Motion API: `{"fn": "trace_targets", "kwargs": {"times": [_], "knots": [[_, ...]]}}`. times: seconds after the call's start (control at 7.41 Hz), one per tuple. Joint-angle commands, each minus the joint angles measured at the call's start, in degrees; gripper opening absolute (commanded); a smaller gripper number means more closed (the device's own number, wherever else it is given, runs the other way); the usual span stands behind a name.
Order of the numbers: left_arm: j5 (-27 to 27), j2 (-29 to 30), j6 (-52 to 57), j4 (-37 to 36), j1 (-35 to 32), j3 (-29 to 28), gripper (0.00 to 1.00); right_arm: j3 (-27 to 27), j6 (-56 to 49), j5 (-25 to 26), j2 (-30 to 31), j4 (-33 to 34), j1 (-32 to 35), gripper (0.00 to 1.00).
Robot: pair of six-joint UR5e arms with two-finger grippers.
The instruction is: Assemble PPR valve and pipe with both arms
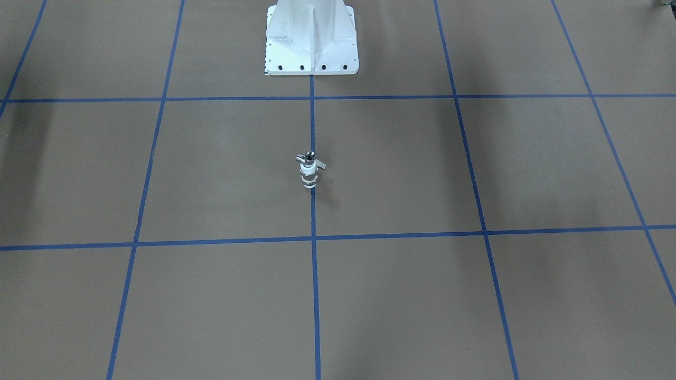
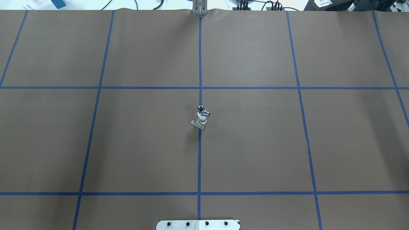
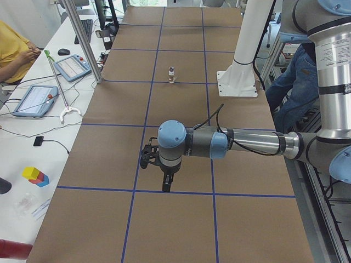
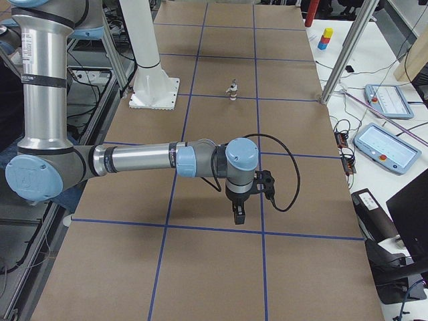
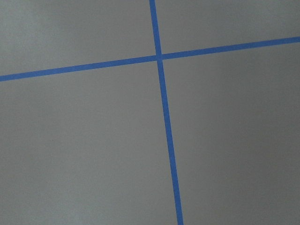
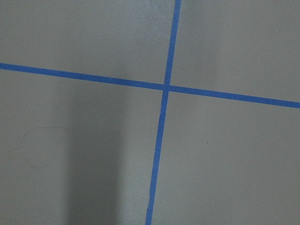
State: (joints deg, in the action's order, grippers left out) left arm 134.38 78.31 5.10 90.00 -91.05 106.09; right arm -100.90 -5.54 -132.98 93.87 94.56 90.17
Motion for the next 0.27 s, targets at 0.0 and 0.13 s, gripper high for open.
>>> {"fn": "trace_targets", "kwargs": {"times": [0.0,0.13], "knots": [[0.0,0.0,0.0,0.0,0.0,0.1,1.0,0.0,0.0,-0.1,0.1,0.0,0.0,1.0],[0.0,0.0,0.0,0.0,0.0,0.1,1.0,0.0,0.0,-0.1,0.1,0.0,0.0,1.0]]}}
